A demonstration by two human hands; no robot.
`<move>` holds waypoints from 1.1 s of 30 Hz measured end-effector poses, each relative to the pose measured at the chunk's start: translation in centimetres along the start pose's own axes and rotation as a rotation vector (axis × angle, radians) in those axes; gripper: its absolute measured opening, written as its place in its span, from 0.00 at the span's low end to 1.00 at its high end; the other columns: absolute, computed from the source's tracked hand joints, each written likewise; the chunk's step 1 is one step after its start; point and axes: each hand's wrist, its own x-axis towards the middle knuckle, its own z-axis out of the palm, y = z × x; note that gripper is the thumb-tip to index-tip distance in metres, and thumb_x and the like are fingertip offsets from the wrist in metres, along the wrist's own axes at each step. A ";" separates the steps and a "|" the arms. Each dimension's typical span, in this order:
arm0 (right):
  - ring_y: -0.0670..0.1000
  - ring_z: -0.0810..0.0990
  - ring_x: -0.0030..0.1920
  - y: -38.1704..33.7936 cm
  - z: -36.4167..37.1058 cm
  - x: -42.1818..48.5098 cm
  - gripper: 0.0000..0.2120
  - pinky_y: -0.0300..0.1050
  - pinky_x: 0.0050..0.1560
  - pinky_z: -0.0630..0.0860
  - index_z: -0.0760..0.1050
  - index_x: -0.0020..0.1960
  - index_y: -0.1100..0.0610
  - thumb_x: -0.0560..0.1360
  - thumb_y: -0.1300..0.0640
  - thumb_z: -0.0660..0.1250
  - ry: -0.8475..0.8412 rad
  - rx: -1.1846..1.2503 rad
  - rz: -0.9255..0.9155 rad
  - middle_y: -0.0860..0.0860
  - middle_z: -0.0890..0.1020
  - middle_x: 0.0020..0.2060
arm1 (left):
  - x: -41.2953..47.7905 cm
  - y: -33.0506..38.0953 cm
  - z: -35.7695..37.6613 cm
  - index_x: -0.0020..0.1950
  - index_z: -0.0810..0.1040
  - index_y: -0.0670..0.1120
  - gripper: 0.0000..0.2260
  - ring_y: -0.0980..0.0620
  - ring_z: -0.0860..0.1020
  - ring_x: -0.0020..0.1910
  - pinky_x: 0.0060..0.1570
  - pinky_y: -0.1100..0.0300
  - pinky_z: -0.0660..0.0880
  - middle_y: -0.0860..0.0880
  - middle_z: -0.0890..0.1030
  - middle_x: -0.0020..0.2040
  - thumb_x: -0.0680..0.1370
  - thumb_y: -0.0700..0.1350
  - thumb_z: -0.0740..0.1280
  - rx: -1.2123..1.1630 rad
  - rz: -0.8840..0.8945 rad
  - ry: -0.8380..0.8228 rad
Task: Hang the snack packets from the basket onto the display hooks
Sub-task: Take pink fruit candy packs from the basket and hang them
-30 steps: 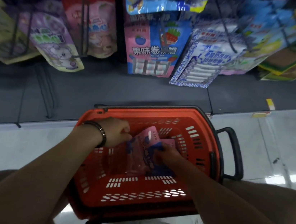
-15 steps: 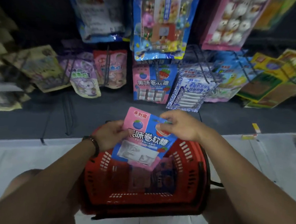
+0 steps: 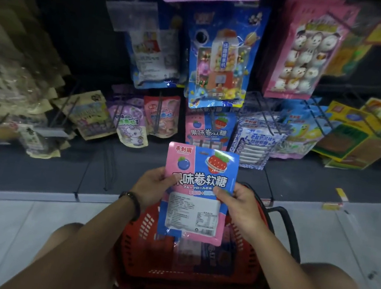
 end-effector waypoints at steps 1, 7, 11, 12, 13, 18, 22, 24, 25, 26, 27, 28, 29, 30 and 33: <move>0.54 0.90 0.49 -0.1 0.0 0.1 0.07 0.45 0.46 0.85 0.84 0.58 0.64 0.81 0.64 0.71 0.025 -0.001 -0.010 0.55 0.90 0.51 | 0.4 0.1 0.0 0.61 0.83 0.41 0.08 0.60 0.87 0.41 0.36 0.68 0.80 0.49 0.88 0.53 0.84 0.43 0.68 0.002 -0.001 0.017; 0.48 0.87 0.42 0.1 0.4 0.8 0.04 0.45 0.44 0.82 0.86 0.51 0.59 0.81 0.63 0.72 0.235 0.014 -0.090 0.52 0.91 0.44 | 0.5 -1.0 2.9 0.60 0.73 0.55 0.26 0.47 0.82 0.56 0.59 0.45 0.81 0.48 0.80 0.59 0.68 0.62 0.78 0.223 0.046 0.285; 0.48 0.89 0.46 -0.2 1.2 0.4 0.05 0.44 0.48 0.83 0.87 0.54 0.58 0.81 0.63 0.73 0.177 0.053 -0.150 0.52 0.91 0.46 | -1.2 0.2 7.3 0.60 0.72 0.62 0.25 0.52 0.84 0.57 0.54 0.53 0.83 0.52 0.79 0.60 0.69 0.63 0.79 0.023 0.113 0.083; 0.50 0.89 0.49 -0.1 1.4 0.2 0.06 0.45 0.51 0.83 0.86 0.55 0.59 0.81 0.63 0.73 0.138 0.041 -0.161 0.53 0.90 0.48 | -1.4 0.6 8.1 0.61 0.73 0.62 0.28 0.53 0.84 0.56 0.55 0.53 0.83 0.52 0.80 0.60 0.67 0.66 0.79 0.013 0.134 0.068; 0.53 0.89 0.51 0.1 1.5 0.0 0.06 0.48 0.54 0.84 0.87 0.56 0.59 0.80 0.62 0.73 0.093 0.016 -0.172 0.54 0.90 0.49 | -1.4 0.8 8.6 0.61 0.74 0.61 0.29 0.53 0.85 0.55 0.56 0.52 0.84 0.51 0.81 0.60 0.65 0.68 0.79 -0.008 0.155 0.082; 0.47 0.84 0.55 0.9 1.5 -0.6 0.15 0.43 0.57 0.80 0.86 0.62 0.47 0.77 0.60 0.73 -0.025 -0.215 -0.240 0.53 0.83 0.54 | -1.3 1.7 8.4 0.58 0.79 0.51 0.08 0.49 0.85 0.54 0.59 0.48 0.81 0.50 0.86 0.52 0.82 0.51 0.69 -0.052 0.169 0.182; 0.47 0.82 0.57 0.4 -0.1 0.1 0.15 0.44 0.59 0.79 0.84 0.63 0.40 0.79 0.55 0.75 0.112 -0.390 -0.313 0.49 0.80 0.56 | -0.2 1.6 5.9 0.60 0.85 0.43 0.11 0.46 0.85 0.56 0.58 0.52 0.81 0.47 0.88 0.55 0.86 0.42 0.63 -0.098 0.111 0.191; 0.48 0.81 0.59 0.0 -1.0 0.6 0.18 0.46 0.60 0.79 0.80 0.66 0.41 0.78 0.52 0.77 0.268 -0.395 -0.294 0.48 0.78 0.58 | 0.3 1.3 4.6 0.56 0.85 0.47 0.09 0.47 0.86 0.53 0.56 0.47 0.82 0.49 0.89 0.53 0.86 0.43 0.64 -0.115 0.096 0.156; 0.49 0.81 0.60 -0.1 -1.2 0.9 0.20 0.47 0.60 0.79 0.78 0.68 0.43 0.77 0.52 0.77 0.317 -0.355 -0.269 0.48 0.78 0.59 | 0.4 1.3 4.1 0.56 0.85 0.49 0.09 0.48 0.87 0.53 0.55 0.46 0.83 0.50 0.89 0.53 0.86 0.44 0.65 -0.134 0.097 0.139; 0.50 0.83 0.60 -0.3 -1.4 1.0 0.21 0.48 0.58 0.81 0.77 0.68 0.44 0.77 0.52 0.78 0.332 -0.280 -0.245 0.49 0.81 0.60 | 0.6 1.3 3.6 0.56 0.84 0.50 0.08 0.48 0.87 0.53 0.52 0.47 0.83 0.50 0.89 0.53 0.86 0.44 0.65 -0.130 0.103 0.133; 0.51 0.85 0.57 -0.5 -1.6 1.1 0.20 0.50 0.55 0.83 0.77 0.67 0.45 0.78 0.53 0.77 0.317 -0.195 -0.230 0.50 0.84 0.58 | 0.7 1.4 3.4 0.57 0.84 0.51 0.08 0.50 0.87 0.52 0.47 0.49 0.84 0.50 0.89 0.53 0.86 0.43 0.65 -0.137 0.116 0.123; 0.52 0.87 0.53 -0.8 -1.8 1.1 0.16 0.50 0.51 0.84 0.79 0.65 0.47 0.79 0.56 0.76 0.283 -0.136 -0.228 0.51 0.87 0.55 | 0.8 1.4 3.1 0.57 0.83 0.52 0.08 0.51 0.87 0.50 0.42 0.54 0.83 0.50 0.89 0.53 0.86 0.42 0.66 -0.141 0.126 0.107; 0.52 0.88 0.48 -1.2 -1.9 1.1 0.13 0.50 0.49 0.84 0.81 0.63 0.50 0.80 0.59 0.75 0.242 -0.100 -0.239 0.53 0.88 0.50 | 0.8 1.6 3.0 0.57 0.83 0.52 0.09 0.52 0.87 0.48 0.40 0.57 0.82 0.51 0.89 0.52 0.85 0.41 0.66 -0.166 0.124 0.092; 0.52 0.88 0.45 -1.5 -2.0 1.0 0.10 0.49 0.48 0.84 0.82 0.61 0.53 0.81 0.61 0.73 0.208 -0.087 -0.251 0.55 0.89 0.47 | 0.8 1.7 2.9 0.58 0.83 0.52 0.09 0.52 0.87 0.49 0.41 0.58 0.82 0.50 0.89 0.52 0.85 0.40 0.66 -0.183 0.122 0.073; 0.52 0.89 0.46 -1.8 -2.3 1.1 0.07 0.46 0.50 0.84 0.84 0.59 0.57 0.82 0.62 0.71 0.189 -0.061 -0.279 0.55 0.90 0.46 | 1.0 1.7 2.7 0.61 0.83 0.50 0.09 0.51 0.87 0.52 0.47 0.58 0.83 0.49 0.89 0.54 0.85 0.39 0.66 -0.232 0.129 0.037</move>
